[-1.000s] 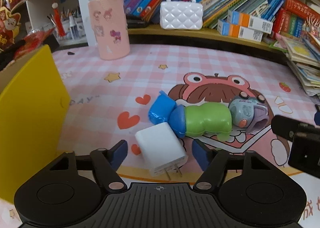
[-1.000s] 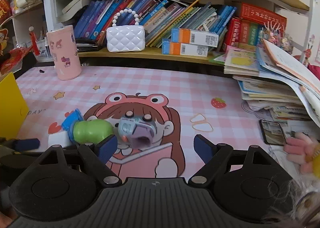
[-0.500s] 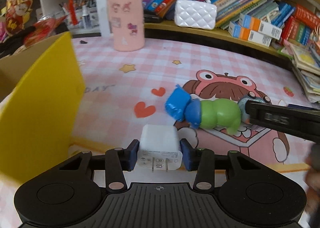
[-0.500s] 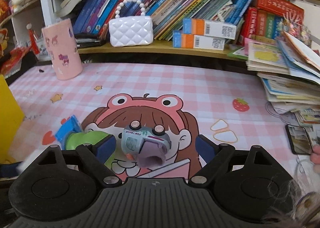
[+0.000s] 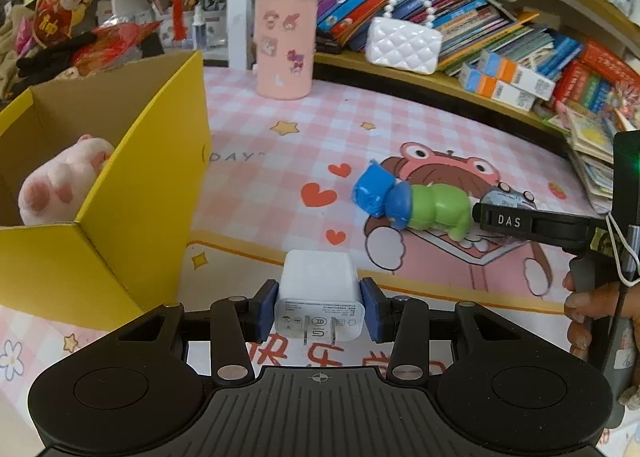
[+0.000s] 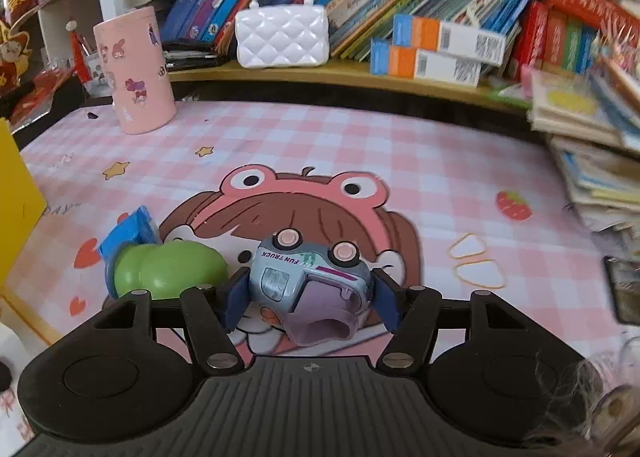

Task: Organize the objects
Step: 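Grasp the white charger plug with the left gripper while the right gripper grasps the grey toy truck, then carry the charger plug and toy truck into the yellow box and release both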

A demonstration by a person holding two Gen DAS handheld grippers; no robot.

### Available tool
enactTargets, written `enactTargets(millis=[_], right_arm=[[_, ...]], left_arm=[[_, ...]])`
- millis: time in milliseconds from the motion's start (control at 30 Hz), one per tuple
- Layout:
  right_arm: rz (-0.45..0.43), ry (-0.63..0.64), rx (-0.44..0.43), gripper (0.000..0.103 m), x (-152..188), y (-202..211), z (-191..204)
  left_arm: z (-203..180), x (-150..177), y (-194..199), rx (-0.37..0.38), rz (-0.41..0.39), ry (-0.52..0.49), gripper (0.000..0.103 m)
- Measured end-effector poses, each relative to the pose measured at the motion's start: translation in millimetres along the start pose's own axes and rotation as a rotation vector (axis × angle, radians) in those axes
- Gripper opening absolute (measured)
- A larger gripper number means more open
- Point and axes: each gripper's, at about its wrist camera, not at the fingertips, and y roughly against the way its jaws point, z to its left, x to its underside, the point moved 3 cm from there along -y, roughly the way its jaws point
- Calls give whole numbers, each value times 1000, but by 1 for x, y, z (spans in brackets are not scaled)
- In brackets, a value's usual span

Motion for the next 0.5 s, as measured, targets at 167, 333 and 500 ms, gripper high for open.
enactTargets(millis=[167, 333, 500], right_arm=[[-22, -32, 36, 60, 9, 37, -5], [-34, -63, 56, 60, 26, 83, 3], [-5, -98, 70, 60, 47, 119, 19]], left_arm=[[-4, 5, 18, 48, -35, -49, 42], [-3, 12, 40, 98, -66, -105, 42], [13, 23, 56, 128, -60, -86, 42]])
